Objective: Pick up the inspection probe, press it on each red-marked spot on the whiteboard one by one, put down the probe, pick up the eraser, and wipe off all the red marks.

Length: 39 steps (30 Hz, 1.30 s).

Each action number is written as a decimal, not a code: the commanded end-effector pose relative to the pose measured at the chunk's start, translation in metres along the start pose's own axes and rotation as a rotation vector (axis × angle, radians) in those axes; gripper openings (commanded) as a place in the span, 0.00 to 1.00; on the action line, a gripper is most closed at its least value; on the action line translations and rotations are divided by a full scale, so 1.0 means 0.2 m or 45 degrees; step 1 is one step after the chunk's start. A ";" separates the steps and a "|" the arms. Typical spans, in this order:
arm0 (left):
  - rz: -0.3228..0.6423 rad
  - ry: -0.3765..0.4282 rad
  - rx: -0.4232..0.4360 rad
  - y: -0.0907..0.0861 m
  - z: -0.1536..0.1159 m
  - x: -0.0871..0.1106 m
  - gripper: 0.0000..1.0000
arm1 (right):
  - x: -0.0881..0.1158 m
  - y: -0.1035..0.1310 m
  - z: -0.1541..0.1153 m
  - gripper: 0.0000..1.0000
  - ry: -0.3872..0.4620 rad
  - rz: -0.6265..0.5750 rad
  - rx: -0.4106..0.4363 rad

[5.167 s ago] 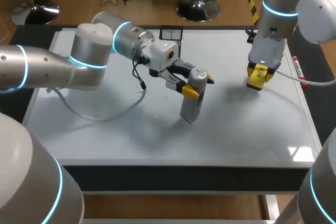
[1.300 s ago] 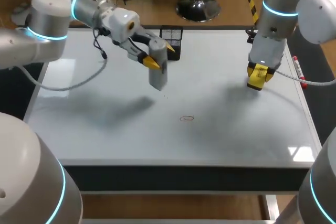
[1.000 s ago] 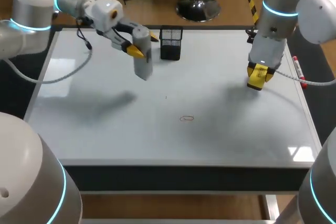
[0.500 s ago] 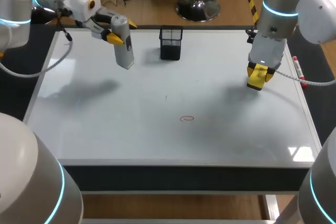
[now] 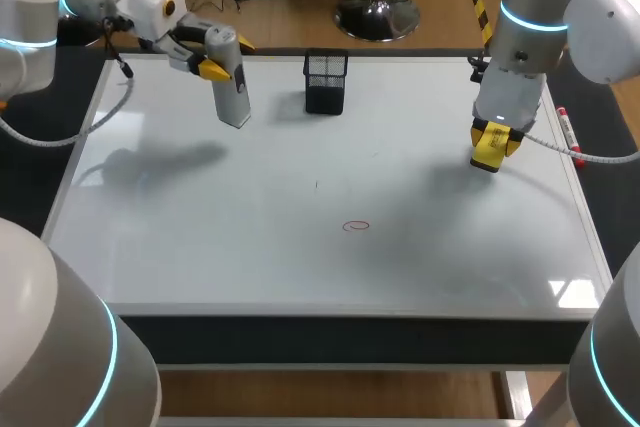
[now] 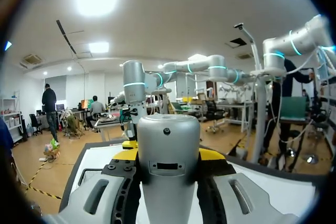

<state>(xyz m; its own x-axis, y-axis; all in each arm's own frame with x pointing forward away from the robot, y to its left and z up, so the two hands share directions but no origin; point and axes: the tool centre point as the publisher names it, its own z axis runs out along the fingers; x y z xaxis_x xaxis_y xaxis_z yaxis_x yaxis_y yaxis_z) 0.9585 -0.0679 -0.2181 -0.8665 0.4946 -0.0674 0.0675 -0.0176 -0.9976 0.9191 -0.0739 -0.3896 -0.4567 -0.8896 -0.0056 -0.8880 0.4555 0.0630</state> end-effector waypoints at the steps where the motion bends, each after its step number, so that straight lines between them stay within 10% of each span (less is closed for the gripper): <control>1: 0.000 0.004 0.000 0.00 0.00 0.00 0.00 | 0.00 0.00 0.00 0.00 0.003 -0.002 0.002; 11: 0.000 0.004 0.000 0.00 0.00 0.00 0.00 | 0.00 0.02 -0.01 0.00 0.029 -0.022 0.019; 39: 0.000 0.004 0.000 0.00 0.00 0.00 0.00 | -0.50 0.93 -0.04 0.00 0.093 -0.500 0.102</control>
<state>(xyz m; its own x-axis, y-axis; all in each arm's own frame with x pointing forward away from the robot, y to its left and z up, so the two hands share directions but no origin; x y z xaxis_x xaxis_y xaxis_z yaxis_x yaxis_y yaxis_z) 0.9586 -0.0682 -0.2180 -0.8662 0.4952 -0.0673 0.0674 -0.0178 -0.9976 0.8022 0.0826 -0.3620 -0.0785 -0.9965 0.0272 -0.9969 0.0785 -0.0006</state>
